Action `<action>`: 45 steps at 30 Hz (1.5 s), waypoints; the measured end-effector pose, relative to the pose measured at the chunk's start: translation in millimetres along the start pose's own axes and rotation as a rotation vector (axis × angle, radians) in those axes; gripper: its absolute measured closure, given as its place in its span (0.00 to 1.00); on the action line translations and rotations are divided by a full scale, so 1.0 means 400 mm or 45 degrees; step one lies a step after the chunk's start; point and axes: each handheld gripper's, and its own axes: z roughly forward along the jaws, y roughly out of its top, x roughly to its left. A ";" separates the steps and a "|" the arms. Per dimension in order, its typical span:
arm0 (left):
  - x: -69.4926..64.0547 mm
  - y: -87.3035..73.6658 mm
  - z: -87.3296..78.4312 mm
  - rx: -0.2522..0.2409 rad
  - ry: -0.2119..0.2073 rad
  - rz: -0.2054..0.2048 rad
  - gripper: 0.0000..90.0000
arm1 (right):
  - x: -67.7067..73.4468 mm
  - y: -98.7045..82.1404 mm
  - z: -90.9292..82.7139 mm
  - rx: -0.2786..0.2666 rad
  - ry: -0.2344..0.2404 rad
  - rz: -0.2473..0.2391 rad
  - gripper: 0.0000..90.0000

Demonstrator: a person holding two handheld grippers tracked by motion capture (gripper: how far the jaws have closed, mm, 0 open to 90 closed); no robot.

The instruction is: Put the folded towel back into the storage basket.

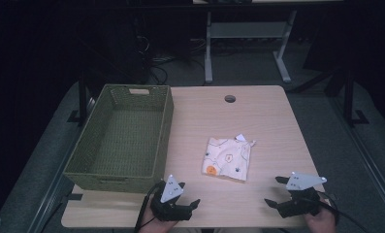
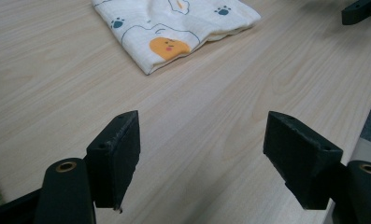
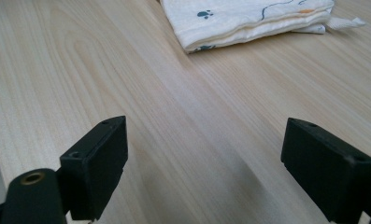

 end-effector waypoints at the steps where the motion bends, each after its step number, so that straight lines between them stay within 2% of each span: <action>1: 0.000 0.000 0.000 0.000 0.000 0.000 0.31 | 0.000 0.000 0.000 0.000 0.000 0.000 0.16; 3: -0.001 0.008 0.004 0.015 0.024 0.037 0.31 | 0.000 0.000 -0.001 -0.007 -0.004 0.004 0.16; 6: 0.001 0.023 0.001 -0.003 0.008 0.037 0.31 | 0.002 0.000 -0.003 -0.013 -0.003 0.008 0.16; 10: -0.002 0.043 0.001 -0.010 0.010 0.072 0.31 | 0.005 0.001 -0.008 -0.024 -0.008 0.008 0.16; 13: -0.001 0.060 0.002 -0.008 -0.017 0.068 0.31 | 0.003 0.003 -0.008 -0.024 -0.016 0.008 0.16; 19: 0.009 0.102 0.018 0.002 -0.025 0.086 0.31 | -0.002 -0.001 -0.010 -0.031 -0.019 0.028 0.16; 21: 0.011 0.124 0.035 0.030 -0.028 0.111 0.30 | -0.004 -0.002 -0.013 -0.043 -0.018 0.030 0.16; 28: 0.011 0.171 0.071 0.076 -0.037 0.147 0.30 | -0.002 -0.003 -0.014 -0.049 -0.006 0.014 0.16; 31: 0.014 0.188 0.089 0.081 -0.045 0.133 0.30 | -0.004 -0.002 -0.016 -0.060 -0.007 0.011 0.16; 35: 0.011 0.208 0.117 0.118 -0.033 0.176 0.30 | -0.004 -0.003 -0.020 -0.067 -0.001 0.019 0.16; 38: 0.015 0.219 0.132 0.120 -0.042 0.158 0.30 | -0.004 -0.003 -0.019 -0.071 -0.003 0.021 0.16; 45: 0.022 0.243 0.163 0.152 -0.039 0.167 0.30 | -0.009 -0.004 -0.017 -0.075 0.001 0.032 0.16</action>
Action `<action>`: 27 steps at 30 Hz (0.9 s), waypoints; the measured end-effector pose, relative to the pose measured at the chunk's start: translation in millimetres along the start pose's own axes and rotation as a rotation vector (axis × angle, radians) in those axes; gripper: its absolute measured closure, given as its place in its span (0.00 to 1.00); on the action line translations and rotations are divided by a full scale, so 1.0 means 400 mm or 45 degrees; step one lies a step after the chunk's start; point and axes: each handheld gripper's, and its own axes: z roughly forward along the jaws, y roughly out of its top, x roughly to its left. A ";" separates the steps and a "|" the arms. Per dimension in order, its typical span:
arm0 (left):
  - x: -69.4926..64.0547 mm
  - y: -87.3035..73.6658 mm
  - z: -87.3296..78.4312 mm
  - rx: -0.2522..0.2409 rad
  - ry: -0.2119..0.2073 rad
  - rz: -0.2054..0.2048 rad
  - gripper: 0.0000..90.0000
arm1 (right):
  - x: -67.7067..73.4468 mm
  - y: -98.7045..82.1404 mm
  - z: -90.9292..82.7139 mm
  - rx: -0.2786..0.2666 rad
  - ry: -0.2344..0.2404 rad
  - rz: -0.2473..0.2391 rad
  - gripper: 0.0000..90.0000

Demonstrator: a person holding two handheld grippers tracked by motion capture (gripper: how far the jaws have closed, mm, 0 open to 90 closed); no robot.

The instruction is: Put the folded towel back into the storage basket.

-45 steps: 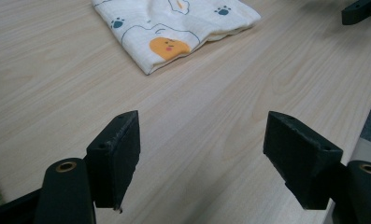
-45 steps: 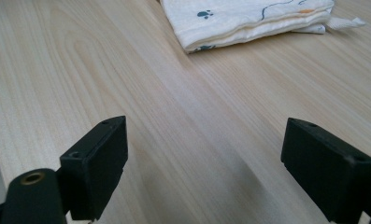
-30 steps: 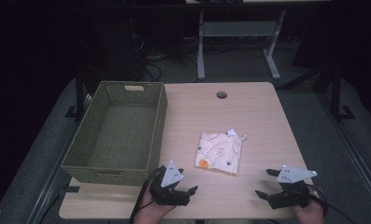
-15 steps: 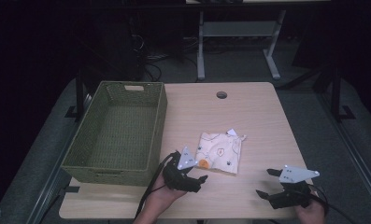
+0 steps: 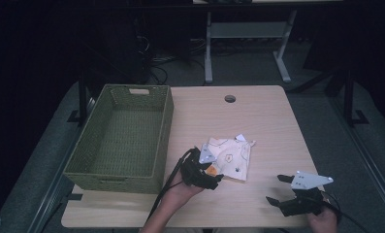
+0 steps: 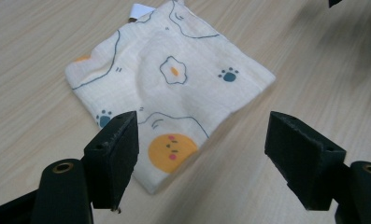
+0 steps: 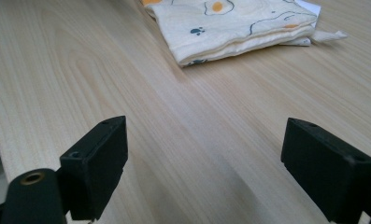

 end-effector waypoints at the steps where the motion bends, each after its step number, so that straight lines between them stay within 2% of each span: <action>1: 0.001 0.004 0.003 0.000 -0.001 0.006 0.30 | 0.000 0.000 0.000 0.002 -0.001 0.005 0.16; 5: 0.006 0.022 0.021 0.030 0.003 0.013 0.30 | -0.002 -0.001 0.000 0.000 -0.004 0.000 0.16; 9: 0.015 0.037 0.042 0.035 -0.007 -0.005 0.30 | -0.003 -0.001 -0.001 -0.011 0.001 0.000 0.16; 13: 0.027 0.055 0.070 0.080 -0.005 0.003 0.30 | -0.003 -0.001 -0.001 -0.014 0.004 0.001 0.16; 15: 0.033 0.064 0.085 0.086 -0.009 0.000 0.32 | -0.003 -0.001 0.000 -0.011 0.002 -0.002 0.16; 17: 0.038 0.071 0.097 0.104 -0.037 -0.024 0.34 | -0.004 -0.001 0.000 -0.008 0.002 0.001 0.16; 27: 0.056 0.098 0.155 0.159 -0.035 -0.021 0.41 | -0.005 -0.001 -0.004 -0.022 -0.001 0.008 0.16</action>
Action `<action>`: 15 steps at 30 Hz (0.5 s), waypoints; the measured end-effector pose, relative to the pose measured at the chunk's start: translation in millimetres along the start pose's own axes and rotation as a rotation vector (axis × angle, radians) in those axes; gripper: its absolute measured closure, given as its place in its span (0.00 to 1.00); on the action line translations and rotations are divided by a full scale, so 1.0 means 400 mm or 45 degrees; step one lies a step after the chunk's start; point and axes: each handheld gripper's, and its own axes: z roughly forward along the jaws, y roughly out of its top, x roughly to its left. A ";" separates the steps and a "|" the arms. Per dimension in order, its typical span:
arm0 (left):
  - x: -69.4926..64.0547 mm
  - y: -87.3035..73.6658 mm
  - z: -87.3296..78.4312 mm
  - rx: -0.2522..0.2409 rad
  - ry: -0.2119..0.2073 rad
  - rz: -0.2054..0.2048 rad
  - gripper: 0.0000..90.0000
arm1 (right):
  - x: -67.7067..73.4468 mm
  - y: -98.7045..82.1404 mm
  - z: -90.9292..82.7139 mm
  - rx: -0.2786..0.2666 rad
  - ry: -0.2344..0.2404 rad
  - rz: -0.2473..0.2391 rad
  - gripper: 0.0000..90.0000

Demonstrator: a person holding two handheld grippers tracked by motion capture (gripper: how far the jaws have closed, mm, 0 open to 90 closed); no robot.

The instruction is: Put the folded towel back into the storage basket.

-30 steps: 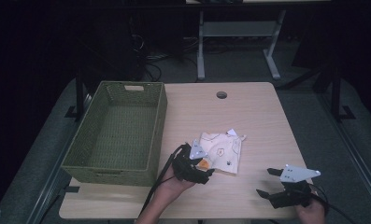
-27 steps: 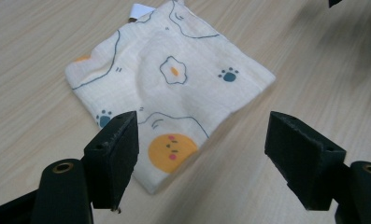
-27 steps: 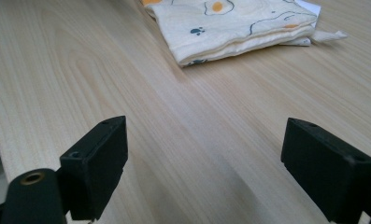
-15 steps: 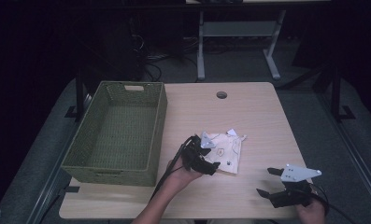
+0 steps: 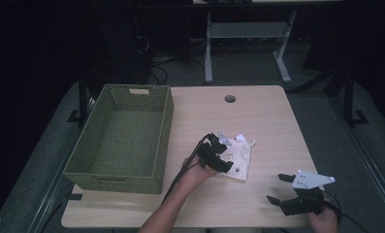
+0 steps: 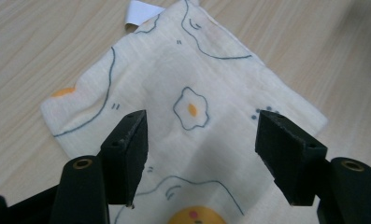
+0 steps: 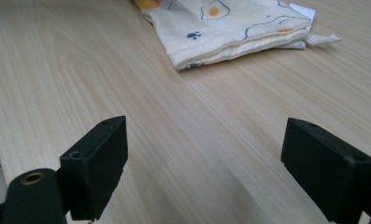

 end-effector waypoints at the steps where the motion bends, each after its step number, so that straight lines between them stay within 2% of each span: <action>1: 0.003 0.004 0.005 0.004 -0.008 -0.007 0.41 | 0.000 0.000 0.000 0.000 0.001 0.001 0.16; 5: 0.015 0.015 0.025 0.017 -0.005 -0.019 0.43 | 0.001 0.000 0.000 0.000 0.005 -0.004 0.16; 7: 0.024 0.020 0.040 0.049 0.002 -0.022 0.43 | 0.000 0.000 0.000 -0.002 0.005 -0.005 0.16; 10: 0.031 0.026 0.051 0.043 0.005 -0.051 0.42 | -0.002 0.000 0.000 -0.002 0.005 -0.003 0.16; 12: 0.030 0.030 0.058 0.042 0.015 -0.051 0.42 | 0.000 0.000 -0.001 -0.006 0.009 0.000 0.16; 15: 0.024 0.026 0.084 0.120 0.031 -0.035 0.43 | 0.001 0.000 -0.002 -0.004 0.009 0.000 0.16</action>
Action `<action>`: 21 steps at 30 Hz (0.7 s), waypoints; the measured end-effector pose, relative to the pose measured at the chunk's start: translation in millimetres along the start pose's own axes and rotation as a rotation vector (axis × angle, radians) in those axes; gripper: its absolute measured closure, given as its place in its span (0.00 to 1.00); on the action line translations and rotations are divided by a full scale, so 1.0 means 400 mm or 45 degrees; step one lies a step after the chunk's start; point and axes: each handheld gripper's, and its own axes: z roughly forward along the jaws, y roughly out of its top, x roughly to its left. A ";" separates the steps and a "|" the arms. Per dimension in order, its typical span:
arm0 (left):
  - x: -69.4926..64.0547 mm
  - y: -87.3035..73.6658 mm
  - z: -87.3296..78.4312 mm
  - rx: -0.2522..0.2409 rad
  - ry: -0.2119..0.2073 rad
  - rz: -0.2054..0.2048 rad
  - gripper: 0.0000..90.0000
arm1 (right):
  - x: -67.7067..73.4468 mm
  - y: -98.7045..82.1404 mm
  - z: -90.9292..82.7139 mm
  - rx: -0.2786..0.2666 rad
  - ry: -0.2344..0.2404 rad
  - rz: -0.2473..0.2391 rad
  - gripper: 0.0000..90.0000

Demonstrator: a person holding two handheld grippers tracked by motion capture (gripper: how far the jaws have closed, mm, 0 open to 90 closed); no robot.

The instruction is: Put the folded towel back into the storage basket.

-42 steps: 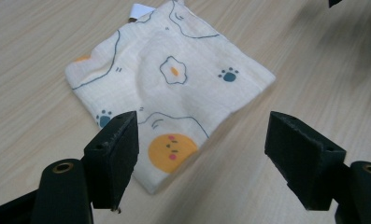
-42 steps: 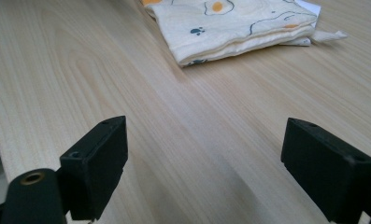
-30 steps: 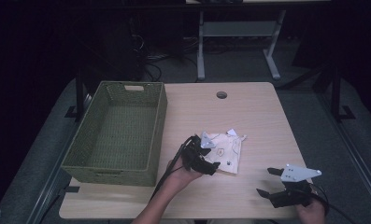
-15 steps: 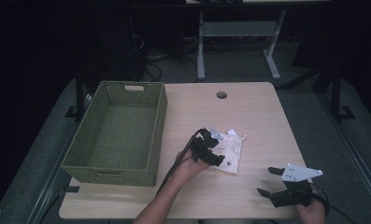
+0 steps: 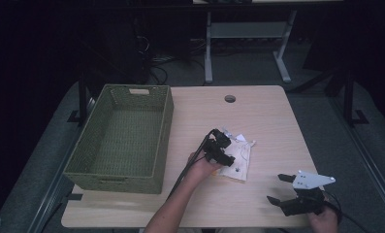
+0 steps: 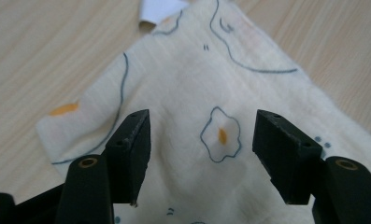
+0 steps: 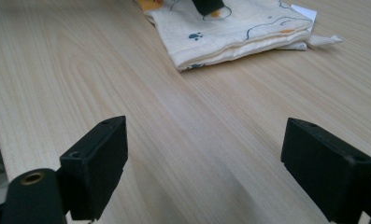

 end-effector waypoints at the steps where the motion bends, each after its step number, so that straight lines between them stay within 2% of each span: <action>1: -0.002 -0.002 0.008 0.020 0.006 0.007 0.44 | -0.001 0.000 0.000 -0.002 -0.001 -0.006 0.16; 3: -0.001 -0.008 0.009 -0.015 0.006 -0.025 0.45 | -0.001 0.000 -0.001 -0.002 -0.001 -0.005 0.16; 5: -0.004 -0.011 0.008 -0.023 0.017 -0.026 0.46 | -0.001 0.000 -0.001 -0.001 -0.002 -0.007 0.16; 21: -0.011 -0.024 -0.003 -0.036 0.045 -0.059 0.61 | 0.005 0.001 0.001 0.000 0.000 -0.016 0.16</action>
